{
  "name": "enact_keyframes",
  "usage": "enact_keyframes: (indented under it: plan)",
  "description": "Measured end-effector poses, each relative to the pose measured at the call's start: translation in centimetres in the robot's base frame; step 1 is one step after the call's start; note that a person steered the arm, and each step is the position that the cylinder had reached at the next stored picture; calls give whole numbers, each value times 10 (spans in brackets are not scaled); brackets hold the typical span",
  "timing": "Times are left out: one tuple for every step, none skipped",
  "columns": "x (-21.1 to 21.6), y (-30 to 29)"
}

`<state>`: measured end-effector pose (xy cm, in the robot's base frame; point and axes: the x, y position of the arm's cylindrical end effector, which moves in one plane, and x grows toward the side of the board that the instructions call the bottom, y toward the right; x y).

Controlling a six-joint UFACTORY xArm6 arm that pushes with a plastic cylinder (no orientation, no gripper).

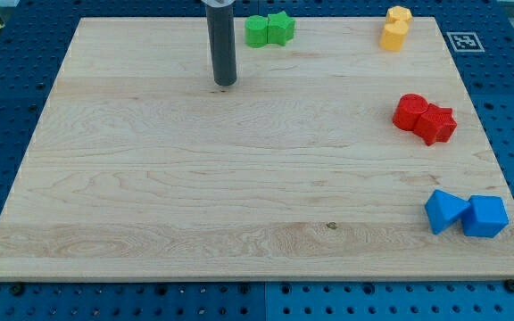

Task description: Point at the green circle

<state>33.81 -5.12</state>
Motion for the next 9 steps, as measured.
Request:
enact_keyframes:
  plan:
    - [0,0]
    - [0,0]
    - [0,0]
    - [0,2]
    - [0,4]
    - [1,8]
    - [8,13]
    - [16,18]
    - [30,26]
